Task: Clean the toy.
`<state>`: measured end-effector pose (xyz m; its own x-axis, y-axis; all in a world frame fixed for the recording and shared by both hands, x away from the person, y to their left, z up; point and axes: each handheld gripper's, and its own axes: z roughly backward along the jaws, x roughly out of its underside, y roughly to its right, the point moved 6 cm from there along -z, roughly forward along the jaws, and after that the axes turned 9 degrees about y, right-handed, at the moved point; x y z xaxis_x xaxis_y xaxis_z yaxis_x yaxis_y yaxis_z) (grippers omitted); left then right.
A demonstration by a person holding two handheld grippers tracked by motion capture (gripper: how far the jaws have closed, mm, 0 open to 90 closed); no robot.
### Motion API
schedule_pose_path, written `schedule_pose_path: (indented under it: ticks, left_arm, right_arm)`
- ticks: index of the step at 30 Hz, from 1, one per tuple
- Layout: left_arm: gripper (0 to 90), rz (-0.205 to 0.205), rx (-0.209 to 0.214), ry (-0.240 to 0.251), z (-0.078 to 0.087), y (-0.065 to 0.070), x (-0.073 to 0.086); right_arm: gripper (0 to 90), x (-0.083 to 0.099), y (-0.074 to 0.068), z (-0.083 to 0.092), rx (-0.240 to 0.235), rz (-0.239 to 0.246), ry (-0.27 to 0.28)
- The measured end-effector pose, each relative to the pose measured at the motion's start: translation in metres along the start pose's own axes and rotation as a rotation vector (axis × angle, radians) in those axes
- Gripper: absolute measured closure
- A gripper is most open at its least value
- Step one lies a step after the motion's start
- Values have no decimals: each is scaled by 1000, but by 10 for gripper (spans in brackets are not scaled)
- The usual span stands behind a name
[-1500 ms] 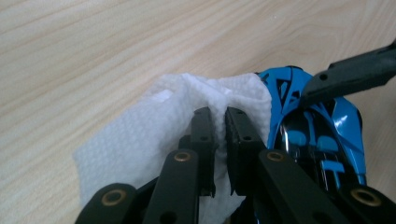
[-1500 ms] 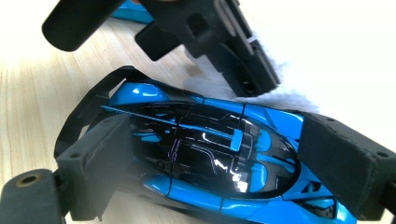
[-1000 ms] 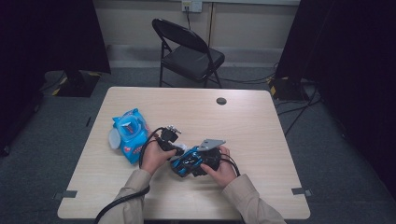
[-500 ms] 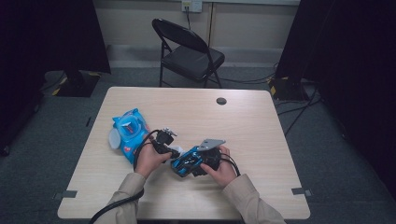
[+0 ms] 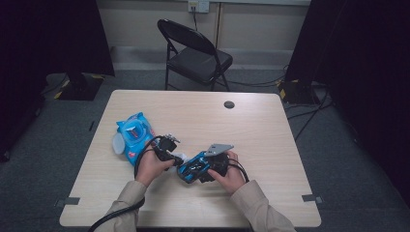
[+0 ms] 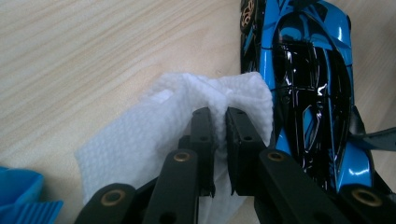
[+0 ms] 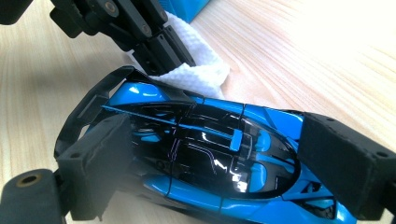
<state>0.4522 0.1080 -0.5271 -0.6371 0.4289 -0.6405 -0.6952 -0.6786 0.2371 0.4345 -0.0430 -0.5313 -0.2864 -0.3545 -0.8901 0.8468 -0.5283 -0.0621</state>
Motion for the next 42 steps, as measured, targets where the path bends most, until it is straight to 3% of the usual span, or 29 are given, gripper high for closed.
schedule_pose_path:
  ticks: [16,27,35,42]
  left_arm:
    - [821,16,4,10,10,-2,12]
    - [821,14,-8,0,26,-3,25]
    - [821,33,-22,39,47,-5,31]
    - [819,6,-12,87,57,3,17]
  right_arm:
    - [100,0,0,0,-1,1,-1]
    - [100,0,0,0,0,3,7]
    - [100,1,-1,0,0,7,12]
    - [127,1,0,2,-6,0,25]
